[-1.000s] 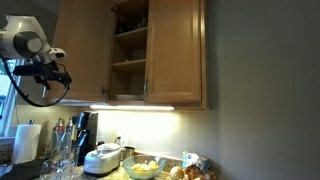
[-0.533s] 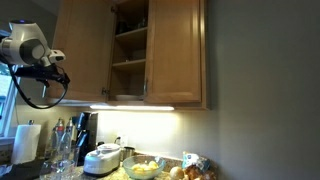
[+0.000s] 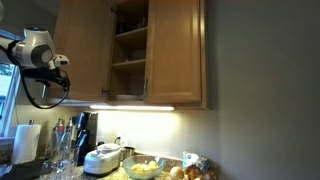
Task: Close the top left cupboard door
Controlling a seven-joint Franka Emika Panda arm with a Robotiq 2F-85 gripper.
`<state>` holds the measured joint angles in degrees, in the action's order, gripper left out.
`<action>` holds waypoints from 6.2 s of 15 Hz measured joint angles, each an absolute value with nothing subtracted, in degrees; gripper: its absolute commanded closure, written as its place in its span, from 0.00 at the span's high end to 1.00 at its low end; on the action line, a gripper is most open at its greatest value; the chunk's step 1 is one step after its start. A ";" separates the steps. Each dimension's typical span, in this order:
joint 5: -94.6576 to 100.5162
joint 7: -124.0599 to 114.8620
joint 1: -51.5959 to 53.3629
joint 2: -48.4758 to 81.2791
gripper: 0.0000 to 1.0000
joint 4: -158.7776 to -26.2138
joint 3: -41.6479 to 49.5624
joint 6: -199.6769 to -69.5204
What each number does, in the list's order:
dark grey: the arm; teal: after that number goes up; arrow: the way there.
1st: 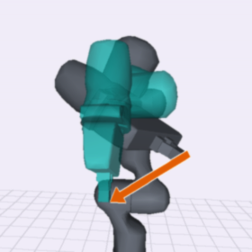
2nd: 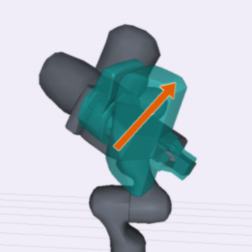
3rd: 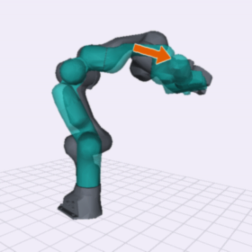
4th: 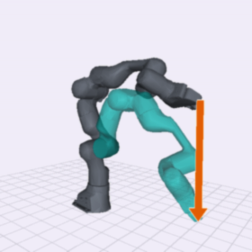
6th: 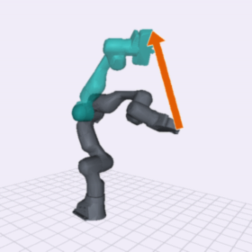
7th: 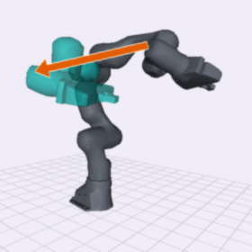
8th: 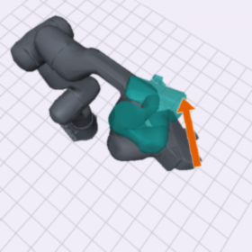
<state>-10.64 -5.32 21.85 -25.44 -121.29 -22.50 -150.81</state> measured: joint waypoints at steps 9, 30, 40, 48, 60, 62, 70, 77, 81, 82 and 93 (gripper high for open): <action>-11.76 -4.16 24.48 -27.52 1.00 -118.98 -21.41 -131.72; -5.30 -3.60 22.41 -24.78 1.00 -118.65 -24.07 -150.09; 4.38 -15.71 15.07 -31.78 1.00 -120.09 -28.10 -145.65; 4.38 -18.59 10.10 -43.46 1.00 -124.04 -23.02 -131.97; 8.82 -20.62 -2.81 -50.52 1.00 -125.73 -20.33 -109.30; 8.45 -20.18 -2.03 -50.42 1.00 -125.76 -21.37 -101.92; -2.19 -14.41 10.54 -47.86 0.61 -126.29 -23.84 -96.58; 2.09 -12.71 9.99 -40.54 0.15 -124.51 -23.82 -114.73; 4.49 -12.74 8.86 -38.88 0.04 -122.38 -22.69 -120.71; 5.16 -12.91 8.54 -38.94 0.00 -122.04 -22.37 -120.87; 7.04 -10.91 2.72 -35.88 0.06 -120.71 -12.43 -132.08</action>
<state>7.04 -10.91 2.72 -35.88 -120.71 -12.43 -132.08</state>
